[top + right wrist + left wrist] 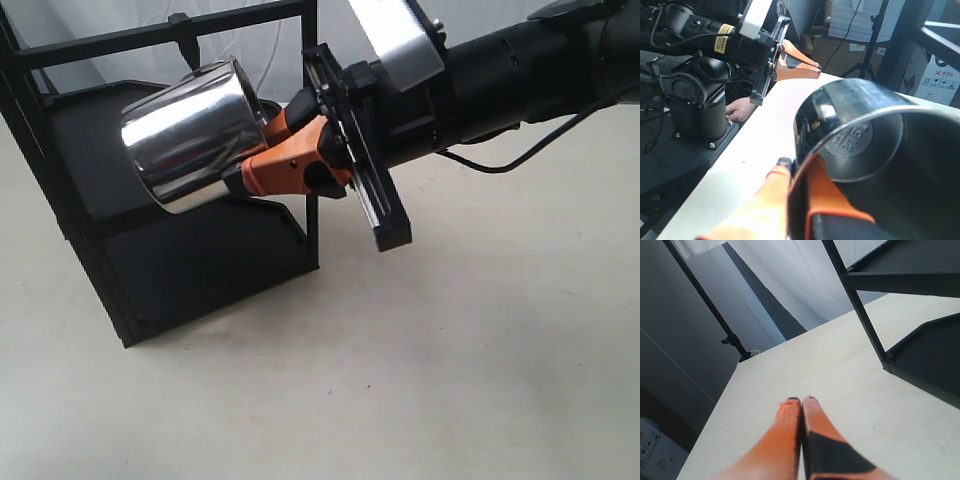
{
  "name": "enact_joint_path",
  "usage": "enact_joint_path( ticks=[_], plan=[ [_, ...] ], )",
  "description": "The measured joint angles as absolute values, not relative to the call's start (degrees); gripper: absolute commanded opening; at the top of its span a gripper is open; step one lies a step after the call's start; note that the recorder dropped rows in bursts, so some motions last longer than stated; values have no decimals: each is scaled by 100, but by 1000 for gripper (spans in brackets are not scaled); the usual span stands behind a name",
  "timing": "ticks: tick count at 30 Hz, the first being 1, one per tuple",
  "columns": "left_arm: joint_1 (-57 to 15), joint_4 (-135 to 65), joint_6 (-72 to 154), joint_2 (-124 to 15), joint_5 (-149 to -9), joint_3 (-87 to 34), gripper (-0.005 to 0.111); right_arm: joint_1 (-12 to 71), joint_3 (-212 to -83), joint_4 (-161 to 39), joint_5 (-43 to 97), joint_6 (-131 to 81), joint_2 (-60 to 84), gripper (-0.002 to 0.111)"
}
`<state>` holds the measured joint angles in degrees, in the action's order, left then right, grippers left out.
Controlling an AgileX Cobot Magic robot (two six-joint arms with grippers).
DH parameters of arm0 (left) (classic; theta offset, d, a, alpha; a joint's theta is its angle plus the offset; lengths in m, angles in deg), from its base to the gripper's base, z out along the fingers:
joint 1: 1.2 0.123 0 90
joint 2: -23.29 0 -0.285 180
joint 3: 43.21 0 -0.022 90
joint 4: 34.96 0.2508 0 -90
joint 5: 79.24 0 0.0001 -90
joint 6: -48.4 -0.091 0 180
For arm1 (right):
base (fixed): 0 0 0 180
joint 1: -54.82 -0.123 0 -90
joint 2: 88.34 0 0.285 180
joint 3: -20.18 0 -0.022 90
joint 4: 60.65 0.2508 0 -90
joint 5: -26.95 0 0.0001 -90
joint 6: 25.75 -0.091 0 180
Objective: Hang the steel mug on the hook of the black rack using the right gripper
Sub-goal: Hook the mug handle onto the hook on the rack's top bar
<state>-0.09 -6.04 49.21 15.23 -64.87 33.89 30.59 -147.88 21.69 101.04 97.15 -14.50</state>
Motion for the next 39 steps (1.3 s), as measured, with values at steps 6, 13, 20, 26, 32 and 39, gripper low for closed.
enact_joint_path(
  ticks=[6,13,20,26,32,39],
  plan=[
    [-9,-604,4921,1523,-6477,3389,1,3059,-14788,2340,10196,9715,-1610,-1],
    [-9,-604,4921,1523,-6477,3389,1,3059,-14788,2387,10196,9715,-1632,-1],
    [-9,-604,4921,1523,-6477,3389,1,3059,-14788,2376,10196,9715,-1632,-1],
    [-9,-604,4921,1523,-6477,3389,1,3059,-14788,2317,10196,9715,-1632,-1],
    [-9,-604,4921,1523,-6477,3389,1,3059,-14788,2305,10196,9715,-1632,-1],
    [-9,-604,4921,1523,-6477,3389,1,3059,-14788,2279,10196,9715,-1632,-1]
  ],
)
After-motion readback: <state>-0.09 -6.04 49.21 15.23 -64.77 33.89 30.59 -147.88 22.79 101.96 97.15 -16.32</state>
